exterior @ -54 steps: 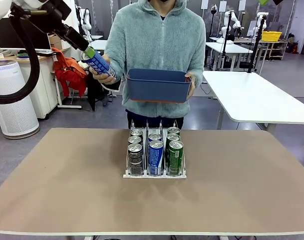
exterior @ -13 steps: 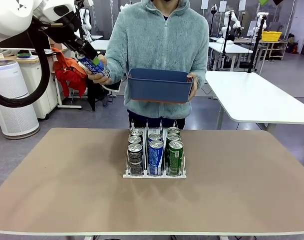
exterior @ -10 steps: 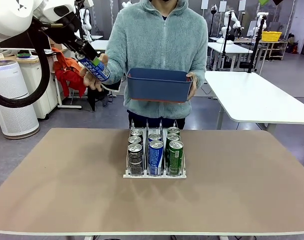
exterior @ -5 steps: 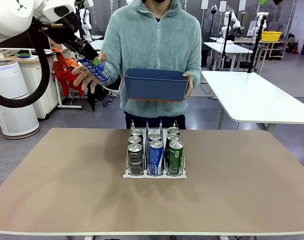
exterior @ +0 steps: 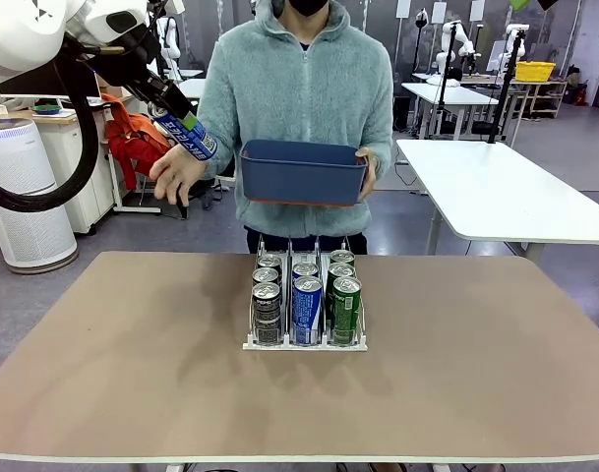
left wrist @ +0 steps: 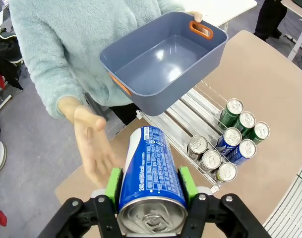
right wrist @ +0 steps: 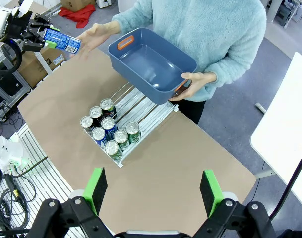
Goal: Fill the beverage cans into the dispenser.
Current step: Place the picked Ionic drink in the line of the Automatic Can Dispenser with the same cans.
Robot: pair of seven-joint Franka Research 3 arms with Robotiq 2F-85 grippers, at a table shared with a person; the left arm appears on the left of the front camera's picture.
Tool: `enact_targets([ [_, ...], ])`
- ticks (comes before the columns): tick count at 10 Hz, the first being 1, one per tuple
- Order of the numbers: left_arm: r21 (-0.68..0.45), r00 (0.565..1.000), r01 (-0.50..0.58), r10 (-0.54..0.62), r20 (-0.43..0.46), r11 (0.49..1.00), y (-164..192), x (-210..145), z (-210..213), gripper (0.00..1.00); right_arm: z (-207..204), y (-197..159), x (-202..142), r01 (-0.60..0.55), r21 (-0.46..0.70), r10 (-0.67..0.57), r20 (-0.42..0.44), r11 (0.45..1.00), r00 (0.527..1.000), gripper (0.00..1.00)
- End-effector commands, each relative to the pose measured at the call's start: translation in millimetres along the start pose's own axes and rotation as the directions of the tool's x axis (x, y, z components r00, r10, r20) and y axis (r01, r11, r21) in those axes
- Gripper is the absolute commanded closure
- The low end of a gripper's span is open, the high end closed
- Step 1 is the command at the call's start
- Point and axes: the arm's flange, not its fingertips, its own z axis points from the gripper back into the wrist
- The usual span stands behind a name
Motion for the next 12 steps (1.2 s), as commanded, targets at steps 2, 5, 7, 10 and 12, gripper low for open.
enact_targets([
  [2, 0.003, 1.000, 0.002, -0.002, 0.005, 1.000, 0, 0, 2, 1.00, 0, 1, -1, -0.001, -0.003, 0.001, -0.001, 1.000, 1.000, 0.00],
  [5, -0.001, 0.997, -0.069, 0.069, -0.042, 0.998, -22, 12, -7, 0.43, 0, 1, -1, -0.001, -0.003, 0.001, -0.001, 1.000, 1.000, 0.00],
  [7, 0.023, 0.993, -0.072, 0.074, -0.091, 0.997, -61, 20, -11, 0.43, 0, 1, -1, -0.001, -0.003, 0.001, -0.001, 1.000, 1.000, 0.00],
  [10, -0.009, 0.985, -0.037, 0.035, -0.168, 0.999, -114, 17, -23, 0.43, 0, 1, -1, -0.001, -0.003, 0.001, -0.001, 1.000, 1.000, 0.00],
  [12, -0.062, 0.981, 0.003, -0.015, -0.196, 0.998, -135, 14, -30, 0.43, 0, 1, -1, -0.001, -0.003, 0.001, -0.001, 1.000, 1.000, 0.00],
])
